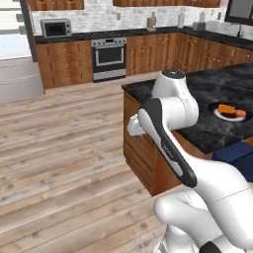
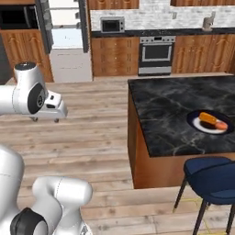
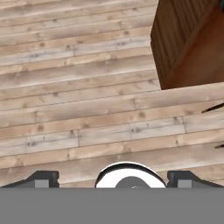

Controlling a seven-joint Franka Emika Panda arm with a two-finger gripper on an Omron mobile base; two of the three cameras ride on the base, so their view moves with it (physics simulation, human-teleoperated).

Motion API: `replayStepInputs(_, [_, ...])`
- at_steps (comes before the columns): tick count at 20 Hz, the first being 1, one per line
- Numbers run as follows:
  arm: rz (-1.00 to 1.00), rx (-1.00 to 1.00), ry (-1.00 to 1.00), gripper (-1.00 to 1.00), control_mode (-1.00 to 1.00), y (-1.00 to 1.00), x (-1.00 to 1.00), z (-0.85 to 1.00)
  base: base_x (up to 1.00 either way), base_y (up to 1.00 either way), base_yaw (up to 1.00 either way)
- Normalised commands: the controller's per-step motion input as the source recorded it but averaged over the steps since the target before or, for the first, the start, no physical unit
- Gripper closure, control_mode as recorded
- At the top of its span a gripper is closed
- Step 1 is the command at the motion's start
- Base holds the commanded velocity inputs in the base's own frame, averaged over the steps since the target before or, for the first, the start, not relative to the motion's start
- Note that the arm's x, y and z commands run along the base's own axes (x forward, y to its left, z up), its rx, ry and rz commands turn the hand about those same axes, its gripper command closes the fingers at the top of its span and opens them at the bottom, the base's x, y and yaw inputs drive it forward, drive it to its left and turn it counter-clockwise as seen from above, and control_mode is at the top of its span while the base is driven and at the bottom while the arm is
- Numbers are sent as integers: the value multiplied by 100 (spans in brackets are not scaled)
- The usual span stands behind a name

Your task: Take the cheese, chicken drumstick, and squash from the fridge and place them on the plate on the dining counter to create an appetizer plate.

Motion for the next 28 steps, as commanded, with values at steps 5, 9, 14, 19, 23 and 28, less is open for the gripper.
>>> replayStepInputs(5, [0, 0, 0, -100, 100, 0, 0, 0, 91, 91, 0])
replayStepInputs(9, [0, 0, 0, -100, 100, 0, 0, 0, 100, 71, 4])
replayStepInputs(14, [0, 0, 0, -100, 100, 0, 0, 0, 100, 55, 17])
replayStepInputs(19, [0, 0, 0, -100, 100, 0, 0, 0, 100, 46, 20])
replayStepInputs(23, [0, 0, 0, -100, 100, 0, 0, 0, 100, 41, 20])
replayStepInputs(28, [0, 0, 0, -100, 100, 0, 0, 0, 100, 39, 18])
